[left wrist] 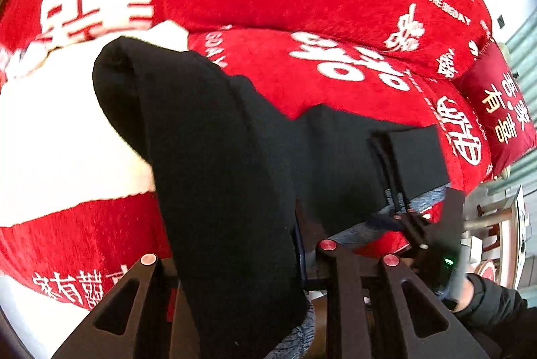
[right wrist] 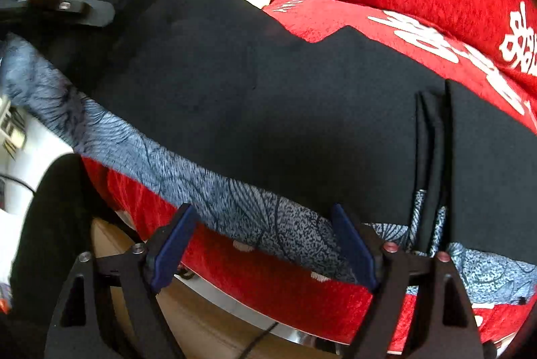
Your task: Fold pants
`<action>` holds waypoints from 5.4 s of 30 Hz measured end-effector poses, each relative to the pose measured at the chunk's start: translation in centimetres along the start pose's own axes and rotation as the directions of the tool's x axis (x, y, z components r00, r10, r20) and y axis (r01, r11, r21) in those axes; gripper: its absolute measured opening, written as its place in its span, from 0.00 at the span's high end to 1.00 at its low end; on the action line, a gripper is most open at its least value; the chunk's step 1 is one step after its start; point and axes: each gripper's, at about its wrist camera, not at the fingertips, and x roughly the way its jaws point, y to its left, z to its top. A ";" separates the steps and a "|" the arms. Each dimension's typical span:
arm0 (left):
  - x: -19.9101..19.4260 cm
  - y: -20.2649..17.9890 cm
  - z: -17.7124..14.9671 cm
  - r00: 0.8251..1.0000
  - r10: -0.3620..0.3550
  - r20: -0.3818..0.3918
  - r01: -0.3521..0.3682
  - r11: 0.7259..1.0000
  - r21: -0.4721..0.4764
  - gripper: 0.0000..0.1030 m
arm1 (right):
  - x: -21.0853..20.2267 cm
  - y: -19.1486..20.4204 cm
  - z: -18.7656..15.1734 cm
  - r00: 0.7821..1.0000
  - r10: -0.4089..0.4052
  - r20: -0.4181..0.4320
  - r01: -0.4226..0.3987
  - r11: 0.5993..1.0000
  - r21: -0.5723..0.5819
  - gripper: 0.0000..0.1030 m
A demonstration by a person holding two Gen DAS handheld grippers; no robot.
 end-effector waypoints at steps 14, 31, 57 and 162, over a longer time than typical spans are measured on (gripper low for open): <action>-0.5 -3.3 1.3 1.000 0.004 0.018 -0.004 1.000 0.015 0.76 | -4.9 -6.7 5.3 0.965 -0.232 0.125 0.226 0.972 0.061 0.00; -1.5 -11.4 3.7 0.998 -0.051 0.048 0.044 0.990 0.131 0.77 | 2.4 -5.2 6.4 0.830 -0.553 0.077 0.556 0.810 -0.184 0.00; 16.2 -35.3 5.8 0.962 0.222 -0.156 -0.145 0.907 0.394 0.77 | -13.3 -28.5 -8.5 0.792 -0.610 0.019 0.542 0.717 0.438 0.00; 19.0 -13.7 9.3 0.968 0.236 -0.083 -0.247 0.955 -0.167 0.00 | -6.4 -25.4 4.7 0.973 -0.212 0.086 0.189 0.958 0.215 0.19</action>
